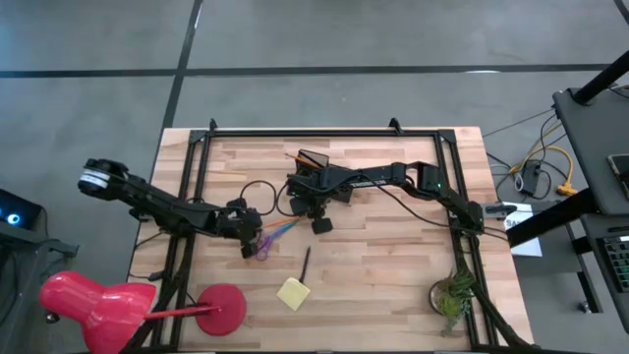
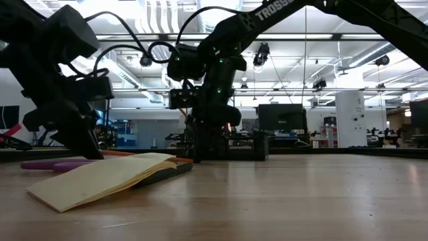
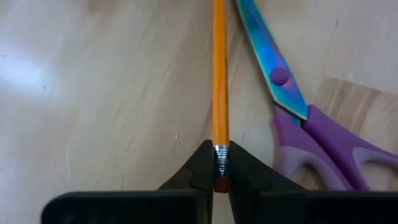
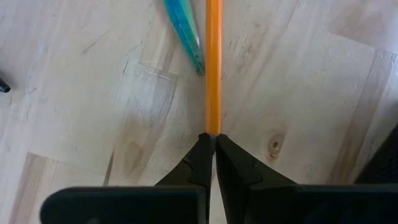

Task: Pick and place office supplies into organizer
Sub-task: Put the orange pencil into the black desk organizer, then put the black pen into the black desk organizer

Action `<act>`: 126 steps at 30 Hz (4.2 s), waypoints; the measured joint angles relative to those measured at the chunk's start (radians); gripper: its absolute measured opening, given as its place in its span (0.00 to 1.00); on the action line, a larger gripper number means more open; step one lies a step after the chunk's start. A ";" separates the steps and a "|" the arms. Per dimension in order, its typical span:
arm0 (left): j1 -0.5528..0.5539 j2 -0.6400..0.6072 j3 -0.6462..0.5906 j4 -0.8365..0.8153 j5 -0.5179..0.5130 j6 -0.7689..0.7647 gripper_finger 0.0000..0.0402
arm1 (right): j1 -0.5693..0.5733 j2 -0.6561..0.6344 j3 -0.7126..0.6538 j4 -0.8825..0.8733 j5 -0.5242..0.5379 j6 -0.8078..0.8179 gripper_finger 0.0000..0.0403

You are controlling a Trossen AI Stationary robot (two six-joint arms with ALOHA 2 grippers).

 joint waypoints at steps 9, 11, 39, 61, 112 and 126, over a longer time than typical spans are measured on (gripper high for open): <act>0.000 -0.063 0.073 -0.175 -0.017 0.024 0.02 | 0.005 -0.039 -0.004 -0.038 0.018 0.133 0.04; 0.001 -0.077 0.101 -0.237 -0.033 0.057 0.02 | 0.004 -0.064 -0.004 -0.051 0.020 0.156 0.06; 0.352 0.064 0.820 -0.846 -0.405 1.106 0.01 | 0.254 -0.871 -0.639 -0.220 0.526 0.964 0.26; 0.526 0.586 1.335 -0.954 -0.282 1.602 0.01 | 0.280 -0.919 -0.711 -0.196 0.555 1.005 0.17; 0.022 -0.154 0.507 -0.624 0.141 -0.020 0.26 | 0.214 -0.399 -0.457 0.198 0.105 0.320 0.20; -0.106 -0.218 0.311 -0.494 0.153 -0.400 0.26 | 0.236 -0.050 0.058 -0.126 0.100 0.012 0.27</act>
